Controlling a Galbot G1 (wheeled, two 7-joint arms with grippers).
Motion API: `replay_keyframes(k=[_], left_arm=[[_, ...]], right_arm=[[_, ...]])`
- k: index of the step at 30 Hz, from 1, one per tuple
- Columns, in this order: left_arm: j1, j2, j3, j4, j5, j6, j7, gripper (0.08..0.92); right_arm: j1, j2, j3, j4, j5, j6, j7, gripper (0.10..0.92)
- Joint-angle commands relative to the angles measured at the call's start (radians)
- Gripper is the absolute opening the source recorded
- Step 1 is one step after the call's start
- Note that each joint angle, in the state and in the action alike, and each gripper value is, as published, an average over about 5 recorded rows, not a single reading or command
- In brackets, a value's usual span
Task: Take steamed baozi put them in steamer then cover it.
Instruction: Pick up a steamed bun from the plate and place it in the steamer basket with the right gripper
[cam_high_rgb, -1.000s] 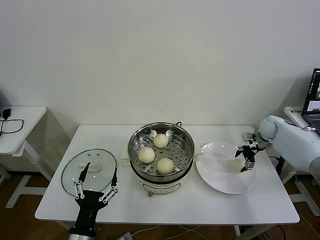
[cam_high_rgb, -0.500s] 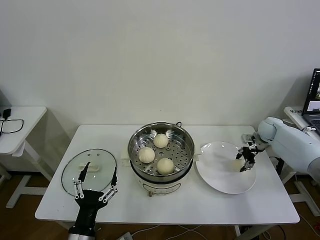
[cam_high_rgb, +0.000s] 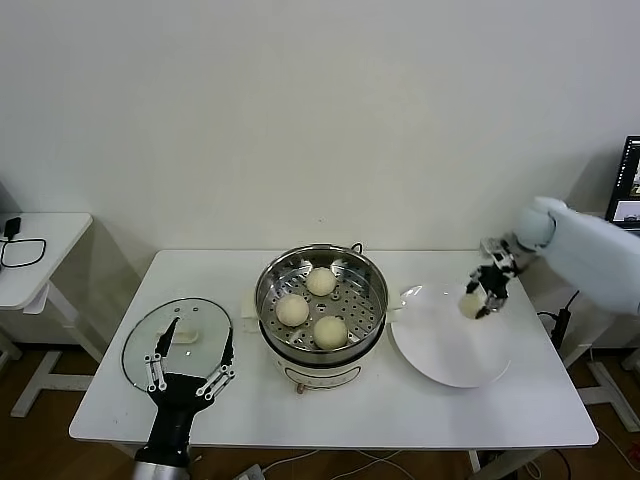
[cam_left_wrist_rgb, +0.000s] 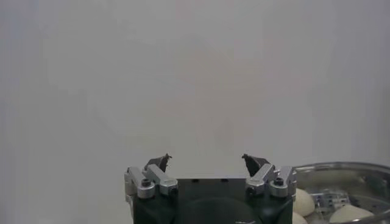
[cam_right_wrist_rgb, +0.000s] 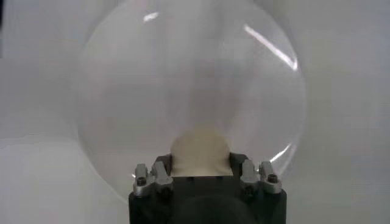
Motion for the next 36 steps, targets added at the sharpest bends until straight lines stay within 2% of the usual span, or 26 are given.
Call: replay_keyframes(k=[1,8,17,36], left_arm=[[-0.001,0.003,0.005,0.0,0.002,0.004,-0.002,0.823],[0.0,0.001,0.015,-0.005,0.004,0.003,-0.002,0.823],[-0.015,0.001,0.029,0.002,0.005,0.002,-0.002,0.823],[-0.019,-0.002,0.023,0.008,0.002,-0.001,-0.003,0.823]], right_arm=[[0.41,0.053,-0.303,0.368,0.292,-0.122,-0.018,0.651],[0.454,0.153,-0.322,0.457,0.426,-0.209,0.054,0.653],[0.422,0.248,-0.352,0.471,0.452,-0.273,0.12,0.653],[0.248,0.361,-0.328,0.288,0.398,-0.284,0.198,0.653]])
